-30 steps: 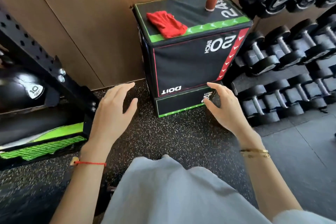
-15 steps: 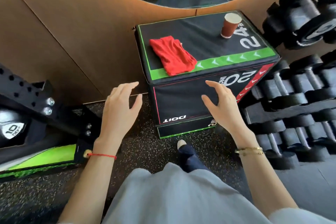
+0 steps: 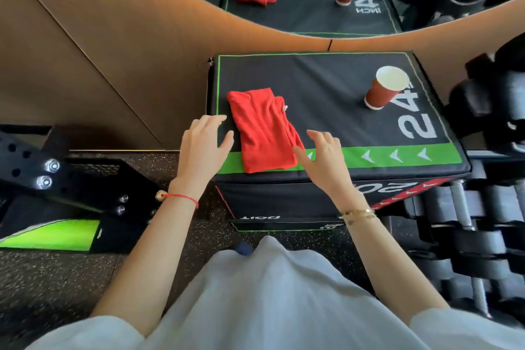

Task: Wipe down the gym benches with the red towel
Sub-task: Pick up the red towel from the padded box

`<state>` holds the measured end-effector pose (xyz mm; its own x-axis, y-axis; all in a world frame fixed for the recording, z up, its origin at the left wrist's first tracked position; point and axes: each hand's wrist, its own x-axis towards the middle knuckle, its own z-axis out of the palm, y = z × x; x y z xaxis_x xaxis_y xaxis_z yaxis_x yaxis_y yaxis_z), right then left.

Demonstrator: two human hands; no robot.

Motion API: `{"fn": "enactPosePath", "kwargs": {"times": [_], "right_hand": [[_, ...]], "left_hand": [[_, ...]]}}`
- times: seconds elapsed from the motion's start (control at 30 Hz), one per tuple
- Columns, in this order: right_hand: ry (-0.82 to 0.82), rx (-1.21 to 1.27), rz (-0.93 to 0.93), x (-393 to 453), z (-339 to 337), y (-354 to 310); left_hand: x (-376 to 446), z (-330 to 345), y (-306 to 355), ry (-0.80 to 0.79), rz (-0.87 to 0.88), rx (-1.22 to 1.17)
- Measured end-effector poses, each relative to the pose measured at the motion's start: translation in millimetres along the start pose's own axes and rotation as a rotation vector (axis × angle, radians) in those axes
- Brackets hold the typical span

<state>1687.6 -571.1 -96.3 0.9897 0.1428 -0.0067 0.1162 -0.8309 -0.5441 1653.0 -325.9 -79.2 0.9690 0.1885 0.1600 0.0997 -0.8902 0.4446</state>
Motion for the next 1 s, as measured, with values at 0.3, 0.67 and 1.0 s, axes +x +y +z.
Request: {"fn": "enactPosePath", "kwargs": {"times": [0.3, 0.67, 1.0], "right_hand": [[-0.049, -0.156, -0.011, 39, 30, -10], [-0.066, 0.059, 0.049, 53, 44, -18], [-0.041, 0.441, 0.200, 58, 43, -37]], "left_hand": [[51, 36, 14, -0.044, -0.208, 0.013], [61, 47, 8, -0.080, -0.201, -0.165], [52, 38, 2, -0.060, -0.145, -0.188]]}}
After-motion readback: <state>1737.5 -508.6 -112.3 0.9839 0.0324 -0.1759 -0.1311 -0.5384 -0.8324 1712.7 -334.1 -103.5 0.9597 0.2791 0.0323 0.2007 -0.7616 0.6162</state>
